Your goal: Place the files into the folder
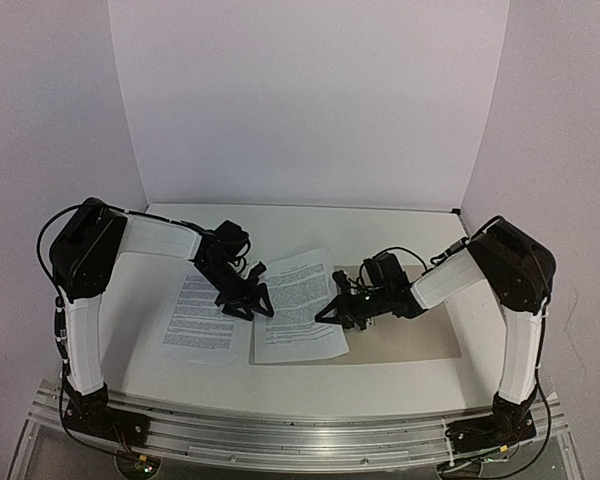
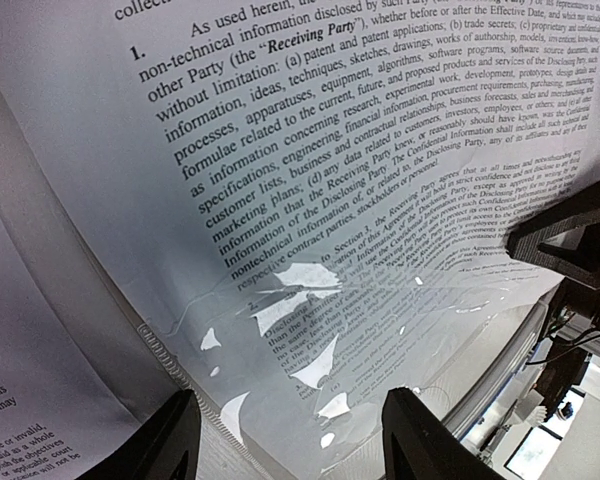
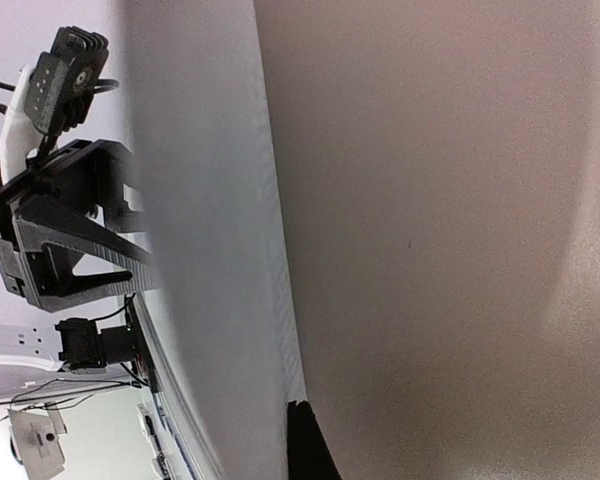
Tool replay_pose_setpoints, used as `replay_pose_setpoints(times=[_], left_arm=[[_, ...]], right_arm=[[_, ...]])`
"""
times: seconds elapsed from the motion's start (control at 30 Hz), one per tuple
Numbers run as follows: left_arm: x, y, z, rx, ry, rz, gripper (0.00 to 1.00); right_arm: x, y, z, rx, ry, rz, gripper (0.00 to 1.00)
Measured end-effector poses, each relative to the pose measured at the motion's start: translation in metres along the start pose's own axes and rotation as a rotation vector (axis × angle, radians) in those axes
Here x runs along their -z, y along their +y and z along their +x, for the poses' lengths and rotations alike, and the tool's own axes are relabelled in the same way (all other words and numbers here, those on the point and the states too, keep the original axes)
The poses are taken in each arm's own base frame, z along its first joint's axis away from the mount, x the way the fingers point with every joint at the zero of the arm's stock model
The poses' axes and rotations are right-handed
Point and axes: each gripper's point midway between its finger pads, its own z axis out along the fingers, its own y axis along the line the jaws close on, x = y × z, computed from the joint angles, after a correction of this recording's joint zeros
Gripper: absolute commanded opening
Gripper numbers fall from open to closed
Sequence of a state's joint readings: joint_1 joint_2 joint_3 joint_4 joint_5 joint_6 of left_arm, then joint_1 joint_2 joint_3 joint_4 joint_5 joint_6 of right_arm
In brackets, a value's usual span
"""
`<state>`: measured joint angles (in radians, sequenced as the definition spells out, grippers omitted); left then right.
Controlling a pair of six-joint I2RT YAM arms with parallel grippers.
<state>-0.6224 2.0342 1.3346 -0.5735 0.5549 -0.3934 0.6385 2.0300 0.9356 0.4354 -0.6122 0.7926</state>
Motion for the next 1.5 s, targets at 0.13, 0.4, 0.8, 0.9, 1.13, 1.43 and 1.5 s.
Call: replay_pose_setpoints(times=[0.13, 0.4, 0.8, 0.9, 1.13, 1.43, 1.5], left_arm=[[0.0, 0.0, 0.0, 0.0, 0.0, 0.0, 0.63], [0.0, 0.0, 0.0, 0.0, 0.0, 0.0, 0.63], [0.0, 0.0, 0.0, 0.0, 0.0, 0.0, 0.63], [0.0, 0.0, 0.0, 0.0, 0.0, 0.0, 0.63], [0.0, 0.0, 0.0, 0.0, 0.0, 0.001, 0.63], [0.0, 0.0, 0.0, 0.0, -0.001, 0.001, 0.63], [0.0, 0.0, 0.0, 0.0, -0.001, 0.001, 0.63]], right_arm=[[0.0, 0.003, -0.003, -0.047, -0.015, -0.014, 0.0], [0.001, 0.002, 0.0, -0.168, -0.06, -0.047, 0.0], [0.001, 0.001, 0.015, -0.237, -0.019, -0.07, 0.0], [0.001, 0.002, 0.015, -0.284, -0.017, -0.072, 0.0], [0.0, -0.001, 0.016, -0.39, -0.023, -0.065, 0.0], [-0.002, -0.009, 0.022, -0.478, -0.045, -0.034, 0.16], [-0.002, -0.01, 0.022, -0.478, -0.05, -0.021, 0.23]])
